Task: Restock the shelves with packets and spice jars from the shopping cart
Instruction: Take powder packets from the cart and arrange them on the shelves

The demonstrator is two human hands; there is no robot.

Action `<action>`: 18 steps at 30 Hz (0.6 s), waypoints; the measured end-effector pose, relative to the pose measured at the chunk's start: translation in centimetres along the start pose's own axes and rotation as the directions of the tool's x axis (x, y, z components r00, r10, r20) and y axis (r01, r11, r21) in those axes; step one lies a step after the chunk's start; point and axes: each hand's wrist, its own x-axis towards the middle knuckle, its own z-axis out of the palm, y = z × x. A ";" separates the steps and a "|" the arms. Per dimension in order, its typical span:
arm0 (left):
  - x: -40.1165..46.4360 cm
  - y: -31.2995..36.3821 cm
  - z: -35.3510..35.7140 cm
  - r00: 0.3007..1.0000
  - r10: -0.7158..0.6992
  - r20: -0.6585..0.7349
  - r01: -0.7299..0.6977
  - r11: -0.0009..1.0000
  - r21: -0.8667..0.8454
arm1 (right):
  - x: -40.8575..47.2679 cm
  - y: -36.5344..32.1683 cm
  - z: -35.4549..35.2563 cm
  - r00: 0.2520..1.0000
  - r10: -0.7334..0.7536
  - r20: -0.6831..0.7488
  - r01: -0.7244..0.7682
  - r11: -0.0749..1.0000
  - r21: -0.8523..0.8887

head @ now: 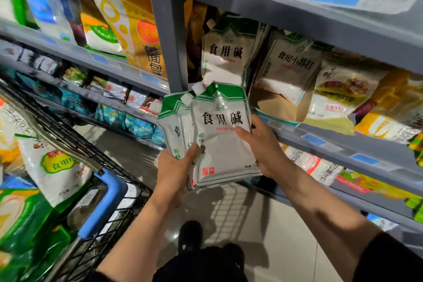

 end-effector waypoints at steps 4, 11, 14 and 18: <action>-0.1 0.7 0.0 1.000 0.005 0.029 -0.005 1.000 -0.003 | 0.3 0.3 -0.4 0.999 -0.004 -0.036 0.009 0.991 0.132; -0.2 0.9 -0.6 0.993 0.114 -0.031 -0.112 0.992 0.065 | 2.1 -1.5 -1.3 0.957 -0.091 -0.274 0.116 0.990 0.080; -0.5 0.6 -1.8 0.988 0.120 -0.098 -0.113 0.991 0.075 | 4.2 -4.4 -2.3 0.850 -0.186 -0.493 0.245 0.968 0.056; -0.5 0.4 -3.1 0.983 0.107 -0.147 -0.094 0.991 0.093 | 8.7 -7.2 -0.4 0.811 -0.171 -0.559 0.241 0.969 0.053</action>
